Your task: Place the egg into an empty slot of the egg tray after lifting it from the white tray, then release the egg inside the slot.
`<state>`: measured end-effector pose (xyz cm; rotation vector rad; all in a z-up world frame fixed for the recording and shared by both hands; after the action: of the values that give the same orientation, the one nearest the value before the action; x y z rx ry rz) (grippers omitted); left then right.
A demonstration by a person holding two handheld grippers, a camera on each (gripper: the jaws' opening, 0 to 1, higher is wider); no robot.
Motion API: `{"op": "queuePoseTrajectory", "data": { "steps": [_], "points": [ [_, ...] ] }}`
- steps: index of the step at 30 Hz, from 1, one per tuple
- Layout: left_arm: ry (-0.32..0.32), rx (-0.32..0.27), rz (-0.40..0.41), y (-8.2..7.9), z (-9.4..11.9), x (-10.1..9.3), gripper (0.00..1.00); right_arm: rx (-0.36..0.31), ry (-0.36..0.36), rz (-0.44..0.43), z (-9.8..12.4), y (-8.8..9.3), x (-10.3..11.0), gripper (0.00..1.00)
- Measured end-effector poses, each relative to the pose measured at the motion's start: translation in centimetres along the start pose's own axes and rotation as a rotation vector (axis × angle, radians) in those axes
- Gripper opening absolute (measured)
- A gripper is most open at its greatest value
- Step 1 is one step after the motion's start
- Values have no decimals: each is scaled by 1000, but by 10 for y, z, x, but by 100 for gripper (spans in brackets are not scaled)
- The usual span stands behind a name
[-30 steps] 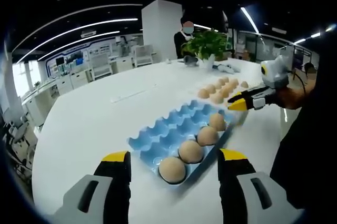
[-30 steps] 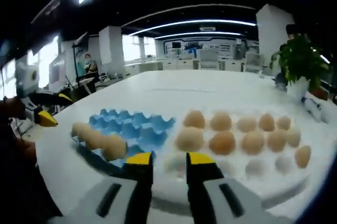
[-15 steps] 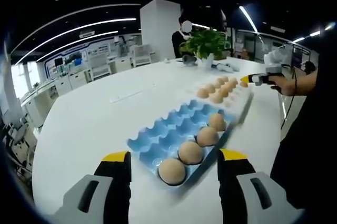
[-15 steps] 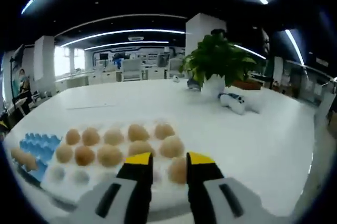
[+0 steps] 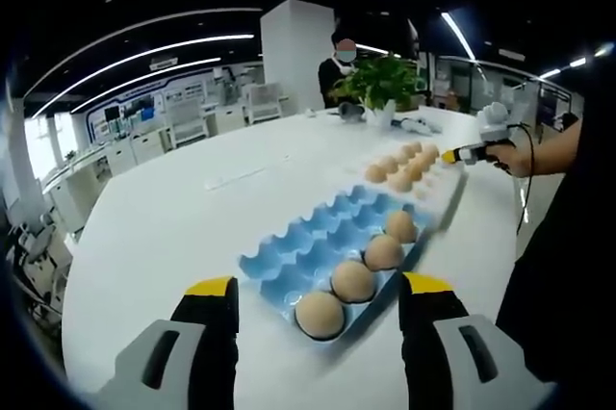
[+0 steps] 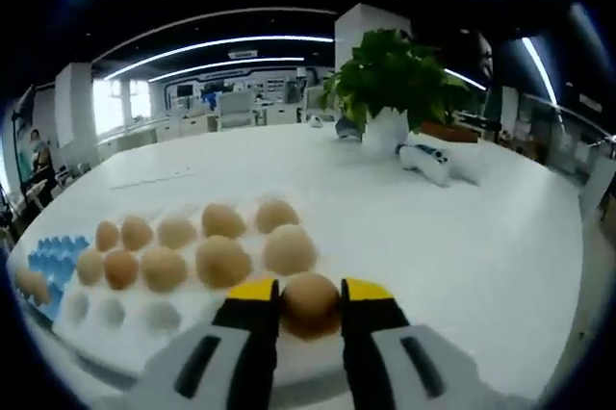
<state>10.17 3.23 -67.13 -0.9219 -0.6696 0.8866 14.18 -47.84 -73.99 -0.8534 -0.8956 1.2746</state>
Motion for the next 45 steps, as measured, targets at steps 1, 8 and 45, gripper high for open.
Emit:
{"op": "queuePoseTrajectory", "data": {
  "steps": [1, 8, 45],
  "points": [
    [2, 1, -2, 0, 0, 0, 67, 5, 2, -7, 0, -1, 0, 24],
    [9, -6, -9, -2, -1, -2, 67, -20, -4, -29, 8, -9, -3, 23],
    [8, -3, 3, 3, -1, 1, 66, -51, -452, 16, 28, -24, 138, 24]
  ]
}}
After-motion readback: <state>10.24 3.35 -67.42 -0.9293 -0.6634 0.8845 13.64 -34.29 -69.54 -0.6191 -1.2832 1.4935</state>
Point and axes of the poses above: the point that each gripper's makers call its tool centre point, and the gripper's own axes: z roughly backward along the fingers, x roughly to its left, y roughly out of its underside, the point moved 10 cm from there along z, roughly backward along the fingers, and after that the axes turned 10 degrees about -y, right-handed, at the moved point
